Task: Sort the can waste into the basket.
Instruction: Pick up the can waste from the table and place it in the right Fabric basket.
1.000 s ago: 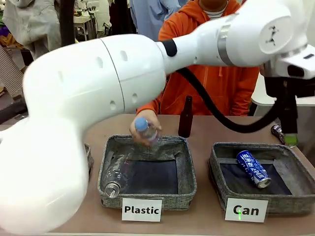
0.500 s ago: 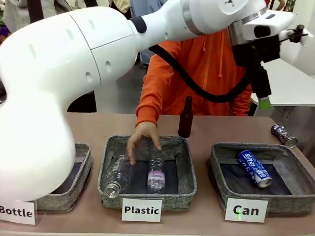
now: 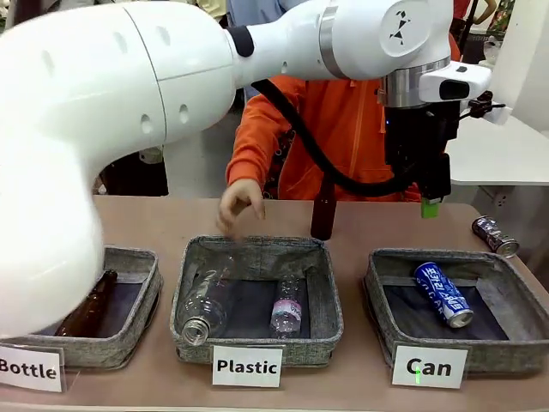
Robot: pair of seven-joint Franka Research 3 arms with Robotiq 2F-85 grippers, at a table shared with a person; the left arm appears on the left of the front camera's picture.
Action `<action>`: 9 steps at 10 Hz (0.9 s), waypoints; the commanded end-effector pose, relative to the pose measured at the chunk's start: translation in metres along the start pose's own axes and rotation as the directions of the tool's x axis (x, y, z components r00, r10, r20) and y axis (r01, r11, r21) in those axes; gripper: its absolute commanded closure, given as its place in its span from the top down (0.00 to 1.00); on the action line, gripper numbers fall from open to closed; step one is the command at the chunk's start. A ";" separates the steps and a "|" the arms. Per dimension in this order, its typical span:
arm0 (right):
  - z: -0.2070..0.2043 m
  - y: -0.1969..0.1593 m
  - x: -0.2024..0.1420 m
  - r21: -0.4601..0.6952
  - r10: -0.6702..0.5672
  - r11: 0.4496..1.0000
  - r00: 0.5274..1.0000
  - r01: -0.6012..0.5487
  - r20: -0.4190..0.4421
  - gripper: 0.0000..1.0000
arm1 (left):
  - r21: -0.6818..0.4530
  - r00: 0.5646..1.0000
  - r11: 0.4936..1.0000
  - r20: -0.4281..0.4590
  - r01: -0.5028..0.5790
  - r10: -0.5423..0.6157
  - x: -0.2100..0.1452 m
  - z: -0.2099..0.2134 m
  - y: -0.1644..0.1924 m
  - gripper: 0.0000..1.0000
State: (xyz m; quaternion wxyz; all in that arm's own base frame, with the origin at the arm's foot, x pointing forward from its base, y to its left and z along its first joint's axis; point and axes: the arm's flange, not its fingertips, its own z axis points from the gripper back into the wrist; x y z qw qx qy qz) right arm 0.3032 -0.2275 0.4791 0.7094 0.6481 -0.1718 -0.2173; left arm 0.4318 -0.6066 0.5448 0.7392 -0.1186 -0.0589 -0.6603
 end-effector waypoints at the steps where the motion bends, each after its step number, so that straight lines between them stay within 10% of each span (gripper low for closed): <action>1: -0.004 0.003 0.000 -0.011 0.010 1.000 1.000 -0.011 -0.009 1.00 | 0.037 1.000 0.999 -0.006 -0.021 0.021 -0.061 -0.007 -0.032 1.00; 5: -0.023 0.005 -0.006 -0.043 0.016 0.999 0.999 -0.018 -0.033 1.00 | 0.130 0.994 0.991 0.107 -0.021 0.007 -0.102 0.049 -0.019 1.00; 9: -0.086 0.010 -0.021 -0.112 -0.011 0.994 0.989 -0.006 -0.148 1.00 | -0.172 0.897 0.971 0.384 -0.163 0.219 -0.303 0.153 0.026 1.00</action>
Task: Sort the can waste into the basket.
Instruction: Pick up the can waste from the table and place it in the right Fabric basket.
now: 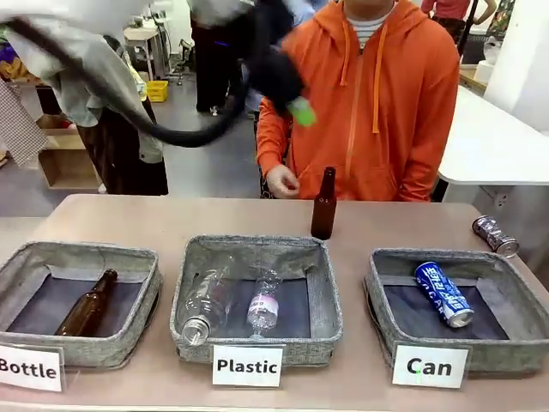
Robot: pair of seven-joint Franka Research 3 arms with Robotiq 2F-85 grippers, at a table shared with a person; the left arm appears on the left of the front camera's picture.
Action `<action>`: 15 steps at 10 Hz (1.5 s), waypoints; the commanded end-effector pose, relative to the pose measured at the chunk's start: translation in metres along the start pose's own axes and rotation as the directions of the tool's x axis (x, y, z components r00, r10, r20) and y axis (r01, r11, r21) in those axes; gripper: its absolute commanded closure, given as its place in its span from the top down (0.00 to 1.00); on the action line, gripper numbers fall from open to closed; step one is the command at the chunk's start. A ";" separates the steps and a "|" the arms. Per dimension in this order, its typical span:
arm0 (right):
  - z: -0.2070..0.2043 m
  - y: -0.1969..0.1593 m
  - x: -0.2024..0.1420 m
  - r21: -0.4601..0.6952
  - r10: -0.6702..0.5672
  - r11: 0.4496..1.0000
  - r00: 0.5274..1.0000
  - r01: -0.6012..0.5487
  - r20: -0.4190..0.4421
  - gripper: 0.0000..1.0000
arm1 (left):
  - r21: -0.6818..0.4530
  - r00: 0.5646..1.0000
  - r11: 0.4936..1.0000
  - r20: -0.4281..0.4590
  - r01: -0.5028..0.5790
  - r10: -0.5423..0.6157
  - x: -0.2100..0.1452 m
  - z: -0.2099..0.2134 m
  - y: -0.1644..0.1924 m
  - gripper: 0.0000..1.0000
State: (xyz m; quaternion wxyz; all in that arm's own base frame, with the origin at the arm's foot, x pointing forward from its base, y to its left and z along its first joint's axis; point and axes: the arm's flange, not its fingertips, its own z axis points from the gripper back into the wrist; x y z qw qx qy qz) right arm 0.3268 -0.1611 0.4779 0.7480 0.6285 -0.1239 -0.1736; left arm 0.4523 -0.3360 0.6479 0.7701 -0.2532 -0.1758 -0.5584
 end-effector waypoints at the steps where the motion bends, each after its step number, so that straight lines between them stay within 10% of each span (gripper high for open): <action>1: -0.044 0.012 0.000 -0.020 -0.061 0.998 0.996 0.060 -0.067 1.00 | -0.173 0.993 0.982 0.080 -0.078 0.093 -0.118 0.029 0.020 1.00; 5: -0.145 0.005 -0.001 -0.021 -0.225 0.974 0.949 0.226 -0.219 1.00 | -0.464 0.823 0.866 0.408 -0.186 0.396 -0.314 0.052 0.099 1.00; 8: -0.159 -0.009 0.009 -0.060 -0.212 0.976 0.975 0.207 -0.072 1.00 | -0.531 0.592 0.845 0.664 -0.055 0.456 -0.443 0.019 0.120 1.00; 9: -0.149 -0.011 0.012 -0.071 -0.153 0.986 0.988 0.153 0.006 1.00 | -0.553 0.575 0.833 0.682 0.002 0.451 -0.464 0.002 0.119 1.00; 10: -0.160 -0.011 0.008 -0.063 -0.208 0.978 0.965 0.201 -0.159 1.00 | -0.519 0.668 0.846 0.589 -0.118 0.455 -0.428 0.034 0.115 1.00; 15: -0.160 -0.011 0.008 -0.063 -0.208 0.978 0.965 0.201 -0.159 1.00 | -0.519 0.668 0.846 0.589 -0.118 0.455 -0.428 0.034 0.115 1.00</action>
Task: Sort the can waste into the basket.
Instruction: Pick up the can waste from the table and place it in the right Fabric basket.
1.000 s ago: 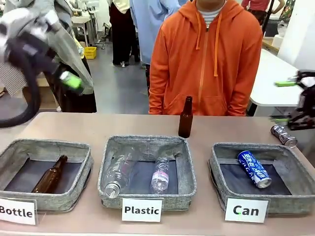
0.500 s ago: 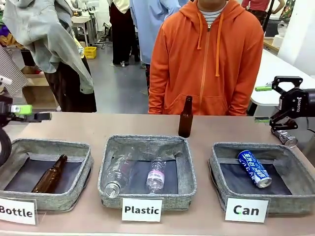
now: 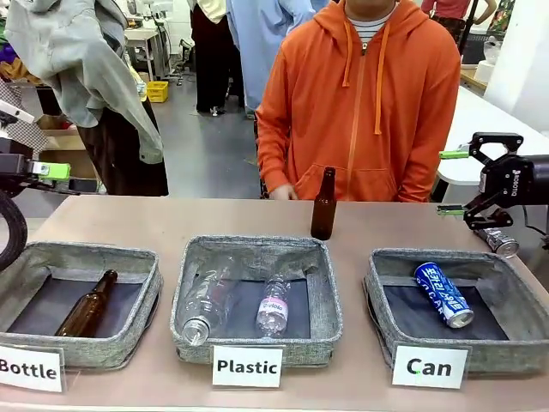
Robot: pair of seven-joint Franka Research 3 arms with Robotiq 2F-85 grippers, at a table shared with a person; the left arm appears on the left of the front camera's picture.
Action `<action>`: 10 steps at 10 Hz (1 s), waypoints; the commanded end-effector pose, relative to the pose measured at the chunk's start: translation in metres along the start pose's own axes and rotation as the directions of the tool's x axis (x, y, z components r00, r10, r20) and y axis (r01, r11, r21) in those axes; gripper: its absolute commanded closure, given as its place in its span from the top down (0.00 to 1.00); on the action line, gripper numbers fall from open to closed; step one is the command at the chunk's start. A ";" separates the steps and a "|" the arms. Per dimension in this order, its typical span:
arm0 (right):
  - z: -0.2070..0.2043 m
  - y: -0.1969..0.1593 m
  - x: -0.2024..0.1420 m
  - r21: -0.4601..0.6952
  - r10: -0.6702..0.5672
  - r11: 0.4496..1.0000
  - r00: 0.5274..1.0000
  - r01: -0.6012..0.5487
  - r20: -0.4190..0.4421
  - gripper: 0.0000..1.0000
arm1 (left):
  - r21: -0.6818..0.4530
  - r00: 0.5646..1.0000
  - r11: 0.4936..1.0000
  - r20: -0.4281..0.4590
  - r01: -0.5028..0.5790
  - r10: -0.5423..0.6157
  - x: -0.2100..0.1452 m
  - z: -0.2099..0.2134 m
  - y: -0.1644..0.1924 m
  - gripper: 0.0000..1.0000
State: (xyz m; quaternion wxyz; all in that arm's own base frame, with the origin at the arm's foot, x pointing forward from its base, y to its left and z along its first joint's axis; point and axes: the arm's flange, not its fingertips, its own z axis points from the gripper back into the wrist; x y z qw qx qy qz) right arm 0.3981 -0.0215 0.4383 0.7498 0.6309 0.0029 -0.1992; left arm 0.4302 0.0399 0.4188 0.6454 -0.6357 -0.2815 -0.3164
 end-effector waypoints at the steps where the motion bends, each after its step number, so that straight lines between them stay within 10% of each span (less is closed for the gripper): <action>1: 0.001 -0.001 0.000 0.003 -0.009 1.000 1.000 0.009 -0.007 1.00 | 0.005 1.000 1.000 -0.007 -0.010 0.010 -0.004 0.003 -0.001 1.00; 3: 0.000 0.000 0.000 0.000 0.000 1.000 1.000 0.000 0.000 1.00 | 0.005 1.000 1.000 -0.007 -0.010 0.010 -0.004 0.003 -0.001 1.00; 4: 0.007 0.014 0.001 -0.524 0.514 0.804 0.773 -0.281 0.373 1.00 | 0.005 1.000 1.000 -0.007 -0.010 0.010 -0.004 0.003 -0.001 1.00; 6: 0.015 0.011 0.026 -0.879 0.751 0.392 0.646 -0.273 0.134 1.00 | 0.005 1.000 1.000 -0.007 -0.010 0.010 -0.004 0.003 -0.001 1.00; 10: 0.054 0.024 0.049 -0.983 0.969 0.132 0.225 -0.126 0.101 1.00 | 0.005 1.000 1.000 -0.007 -0.010 0.010 -0.004 0.003 -0.001 1.00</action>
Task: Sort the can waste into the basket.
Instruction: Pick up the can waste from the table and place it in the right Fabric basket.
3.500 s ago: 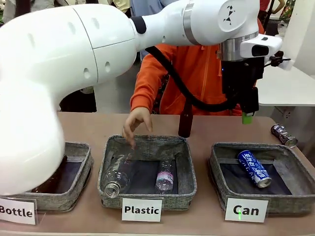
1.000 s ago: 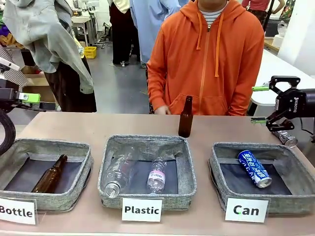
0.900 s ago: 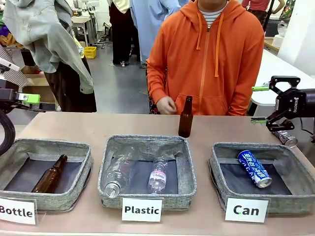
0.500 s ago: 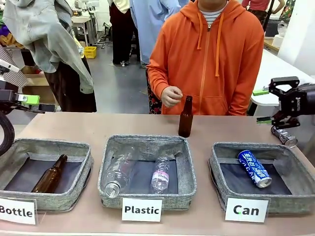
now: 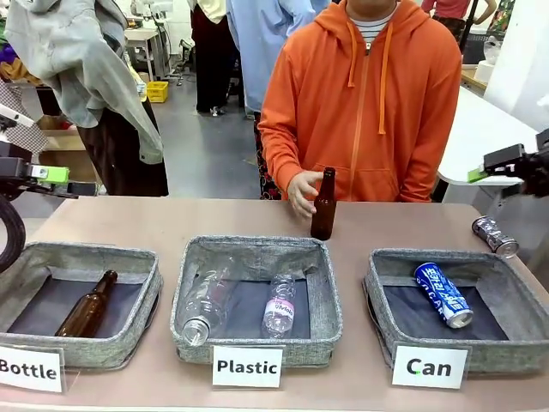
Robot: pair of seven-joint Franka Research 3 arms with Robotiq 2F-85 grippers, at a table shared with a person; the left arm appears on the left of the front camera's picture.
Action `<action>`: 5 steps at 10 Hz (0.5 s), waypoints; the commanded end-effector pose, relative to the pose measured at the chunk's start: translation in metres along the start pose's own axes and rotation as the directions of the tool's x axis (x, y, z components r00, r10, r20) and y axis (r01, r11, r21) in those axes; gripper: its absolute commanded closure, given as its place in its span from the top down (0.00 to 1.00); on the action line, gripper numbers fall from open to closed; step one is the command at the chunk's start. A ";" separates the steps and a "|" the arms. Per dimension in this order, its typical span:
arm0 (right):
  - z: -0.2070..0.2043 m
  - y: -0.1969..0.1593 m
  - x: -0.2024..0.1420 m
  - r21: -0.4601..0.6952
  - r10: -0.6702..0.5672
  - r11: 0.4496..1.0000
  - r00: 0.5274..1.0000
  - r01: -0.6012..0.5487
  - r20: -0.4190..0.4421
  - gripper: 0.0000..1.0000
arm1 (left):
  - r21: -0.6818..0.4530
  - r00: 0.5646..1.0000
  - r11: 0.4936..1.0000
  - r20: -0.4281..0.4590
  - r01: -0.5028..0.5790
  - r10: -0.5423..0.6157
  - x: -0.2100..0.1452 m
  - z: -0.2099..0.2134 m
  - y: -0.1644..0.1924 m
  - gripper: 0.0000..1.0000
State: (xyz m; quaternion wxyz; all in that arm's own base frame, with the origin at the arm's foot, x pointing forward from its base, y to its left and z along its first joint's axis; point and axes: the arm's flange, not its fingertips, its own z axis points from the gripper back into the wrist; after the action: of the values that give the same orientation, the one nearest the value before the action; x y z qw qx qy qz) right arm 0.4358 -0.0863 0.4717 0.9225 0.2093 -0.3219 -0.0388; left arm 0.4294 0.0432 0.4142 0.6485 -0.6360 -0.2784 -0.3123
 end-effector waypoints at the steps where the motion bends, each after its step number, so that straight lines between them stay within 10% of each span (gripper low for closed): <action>1: -0.008 -0.009 -0.006 -0.571 0.359 0.811 0.879 -0.127 0.314 1.00 | 0.001 1.000 1.000 -0.006 0.001 -0.001 0.000 0.000 -0.003 1.00; 3: -0.018 -0.011 -0.014 -0.585 0.360 0.794 0.903 -0.165 0.234 1.00 | 0.001 1.000 1.000 -0.006 0.001 -0.001 0.000 0.000 -0.003 1.00; 4: 0.014 -0.008 0.009 -0.237 0.195 0.959 0.969 -0.156 0.153 1.00 | 0.001 1.000 1.000 -0.006 0.001 -0.001 0.000 0.000 -0.003 1.00; 5: 0.014 -0.008 0.009 -0.237 0.195 0.959 0.969 -0.156 0.153 1.00 | 0.001 1.000 1.000 -0.006 0.001 -0.001 0.000 0.000 -0.003 1.00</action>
State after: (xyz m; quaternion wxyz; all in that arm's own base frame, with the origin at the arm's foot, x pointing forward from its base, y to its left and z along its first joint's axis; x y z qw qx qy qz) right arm 0.4320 -0.0970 0.4752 0.9020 0.0143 -0.4314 -0.0038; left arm 0.4294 0.0432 0.4143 0.6485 -0.6359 -0.2785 -0.3123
